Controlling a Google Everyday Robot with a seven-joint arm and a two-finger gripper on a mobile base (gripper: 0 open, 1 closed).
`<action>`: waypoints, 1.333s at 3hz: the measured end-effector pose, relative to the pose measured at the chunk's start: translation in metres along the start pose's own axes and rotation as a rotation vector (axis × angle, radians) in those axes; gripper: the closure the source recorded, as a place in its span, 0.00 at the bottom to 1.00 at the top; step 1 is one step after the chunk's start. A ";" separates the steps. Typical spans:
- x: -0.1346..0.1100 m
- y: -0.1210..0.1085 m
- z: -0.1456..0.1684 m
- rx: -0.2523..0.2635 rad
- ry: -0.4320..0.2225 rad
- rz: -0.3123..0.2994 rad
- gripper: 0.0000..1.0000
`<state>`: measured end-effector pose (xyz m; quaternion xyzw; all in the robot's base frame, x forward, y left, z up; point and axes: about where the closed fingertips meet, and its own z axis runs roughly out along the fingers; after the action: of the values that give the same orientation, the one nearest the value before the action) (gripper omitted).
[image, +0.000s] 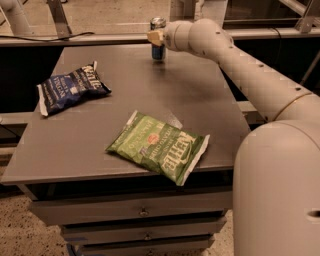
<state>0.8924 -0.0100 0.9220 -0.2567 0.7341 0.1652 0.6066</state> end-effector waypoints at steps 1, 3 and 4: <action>-0.015 0.009 -0.046 -0.011 -0.013 0.005 1.00; 0.005 0.033 -0.152 0.024 0.015 0.075 1.00; 0.041 0.043 -0.194 0.063 0.060 0.126 1.00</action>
Offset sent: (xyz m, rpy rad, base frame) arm -0.1681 -0.0624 0.0371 0.0301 0.0573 -0.0173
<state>0.7060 -0.0891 0.9198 -0.1955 0.7715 0.1721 0.5804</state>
